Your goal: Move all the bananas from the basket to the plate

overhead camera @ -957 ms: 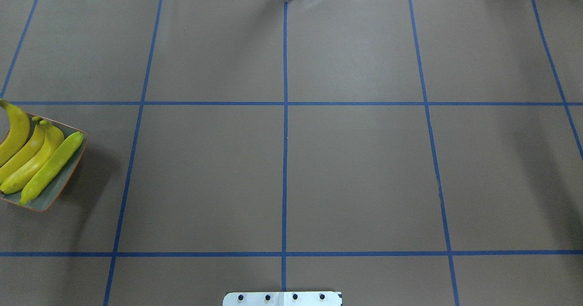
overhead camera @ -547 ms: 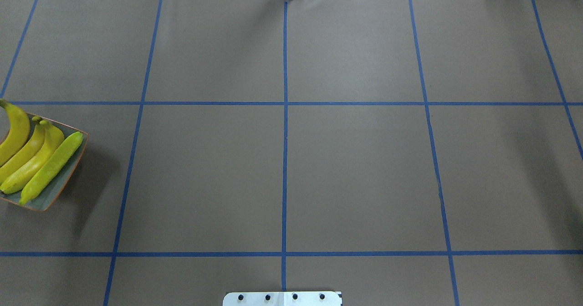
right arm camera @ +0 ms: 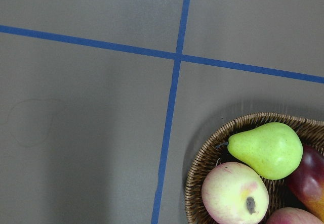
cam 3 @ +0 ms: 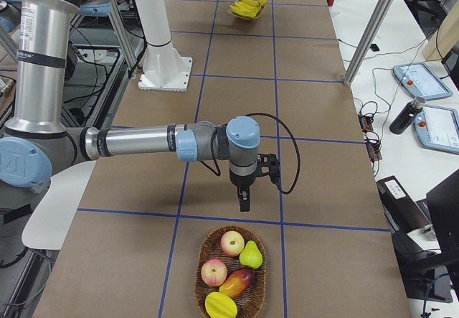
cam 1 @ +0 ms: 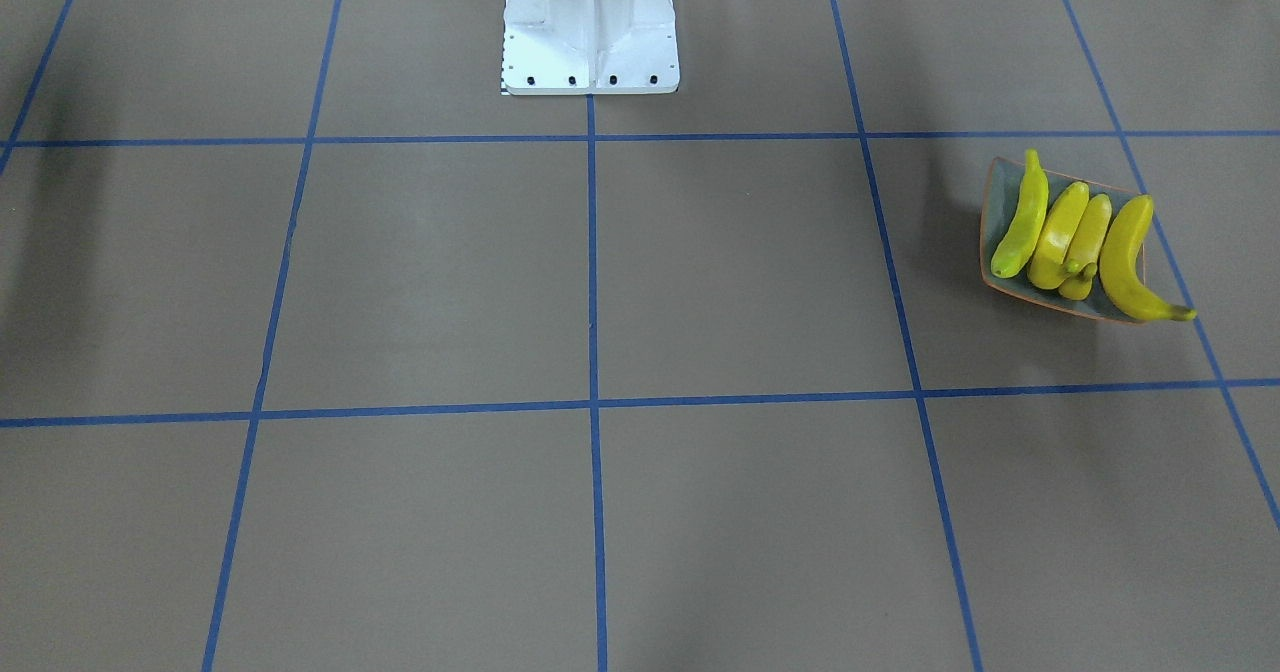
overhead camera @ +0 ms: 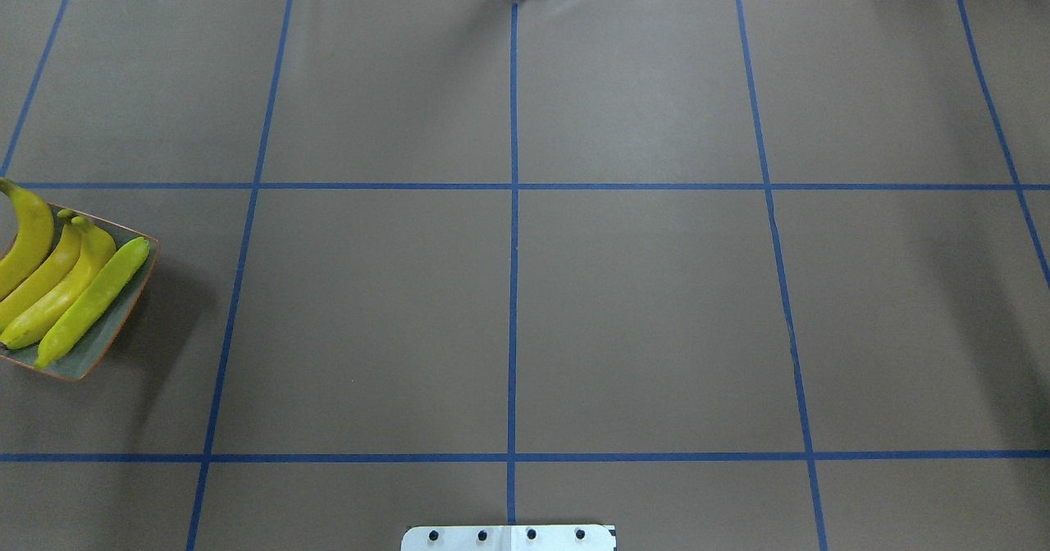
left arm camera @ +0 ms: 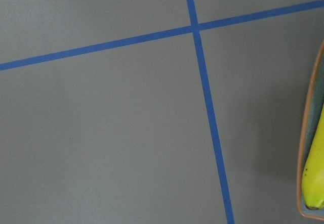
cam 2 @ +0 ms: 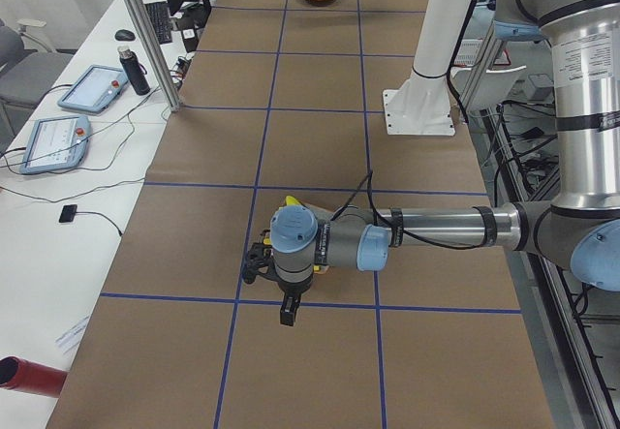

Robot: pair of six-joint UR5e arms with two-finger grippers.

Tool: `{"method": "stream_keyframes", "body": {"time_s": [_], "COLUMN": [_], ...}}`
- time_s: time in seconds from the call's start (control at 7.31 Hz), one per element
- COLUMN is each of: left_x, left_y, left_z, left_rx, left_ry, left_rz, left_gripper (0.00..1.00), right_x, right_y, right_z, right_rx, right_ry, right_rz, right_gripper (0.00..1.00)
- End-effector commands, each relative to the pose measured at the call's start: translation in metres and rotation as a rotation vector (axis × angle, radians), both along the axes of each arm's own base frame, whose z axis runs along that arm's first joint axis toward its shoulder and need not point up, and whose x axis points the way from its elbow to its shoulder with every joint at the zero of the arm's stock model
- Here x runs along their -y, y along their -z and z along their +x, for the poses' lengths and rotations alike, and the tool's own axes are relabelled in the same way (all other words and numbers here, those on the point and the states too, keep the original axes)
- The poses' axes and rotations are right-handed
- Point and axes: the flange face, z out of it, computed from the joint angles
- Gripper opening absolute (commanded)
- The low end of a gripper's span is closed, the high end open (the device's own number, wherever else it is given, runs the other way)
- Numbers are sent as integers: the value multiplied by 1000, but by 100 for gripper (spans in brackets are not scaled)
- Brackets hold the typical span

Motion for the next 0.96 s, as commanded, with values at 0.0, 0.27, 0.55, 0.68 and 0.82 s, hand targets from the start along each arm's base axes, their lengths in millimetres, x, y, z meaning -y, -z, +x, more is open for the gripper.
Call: {"method": "stream_keyframes", "body": {"time_s": [0.0,0.27,0.55,0.68,0.82], "left_x": [-6,-7,-7,-8,-7], "left_y": [7,6,5,6,9], "left_z": [0,0,0,0,0], "left_rx": [1,-1,-1,-1,-2], "left_ry": [2,1,1,-1,-1], "left_rz": [9,7,5,10,13], "left_gripper": [100,100,100,100,100], "right_x": [-3,-9,-22,-22,-22], "right_y": [0,-1,-12,-11,-12], "right_z": [5,14,18,18,18], "right_rx": [-2,-36,-42,-40,-40], "right_ry": [-7,-22,-30,-31,-32], "right_rz": [2,8,-18,-18,-22], "right_gripper": [100,100,100,100,100]}}
